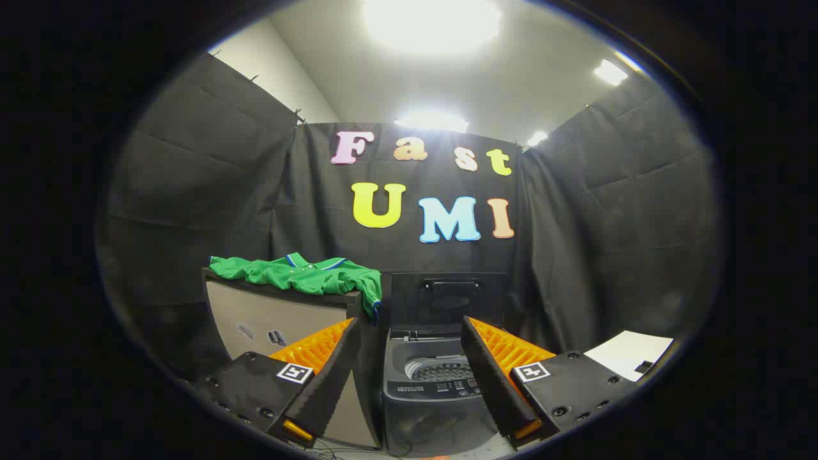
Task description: Put the clothes into the washing machine and then close the washing machine lid.
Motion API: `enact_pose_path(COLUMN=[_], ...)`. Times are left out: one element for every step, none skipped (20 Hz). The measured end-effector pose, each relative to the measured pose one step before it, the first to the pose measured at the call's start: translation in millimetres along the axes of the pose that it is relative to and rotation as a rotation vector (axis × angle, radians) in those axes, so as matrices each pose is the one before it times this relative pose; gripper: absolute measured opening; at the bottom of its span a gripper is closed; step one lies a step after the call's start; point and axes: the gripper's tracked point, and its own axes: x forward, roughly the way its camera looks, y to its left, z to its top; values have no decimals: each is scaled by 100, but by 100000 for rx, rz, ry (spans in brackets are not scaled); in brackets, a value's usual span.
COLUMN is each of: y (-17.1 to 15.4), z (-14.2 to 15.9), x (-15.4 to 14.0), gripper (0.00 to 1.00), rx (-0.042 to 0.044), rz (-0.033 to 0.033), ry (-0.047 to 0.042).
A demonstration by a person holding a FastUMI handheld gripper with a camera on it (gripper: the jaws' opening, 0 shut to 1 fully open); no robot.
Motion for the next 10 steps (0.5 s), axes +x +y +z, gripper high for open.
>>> enact_pose_path(y=[77, 82, 26, -48, 187, 229, 45, 32, 72, 132], z=[37, 93, 115, 52, 61, 31, 86, 57, 114, -84], x=[19, 61, 111, 151, 53, -20, 8, -18, -43, 7], gripper=[98, 98, 98, 98, 98, 98, 98, 98, 98, 98], rx=[47, -37, -225, 27, 335, -42, -215, 102, 210, -25], rz=[33, 60, 187, 131, 822, 520, 142, 298, 242, 398], ry=[16, -4, 14, -61, 84, -58, -2, -271, -33, -82])
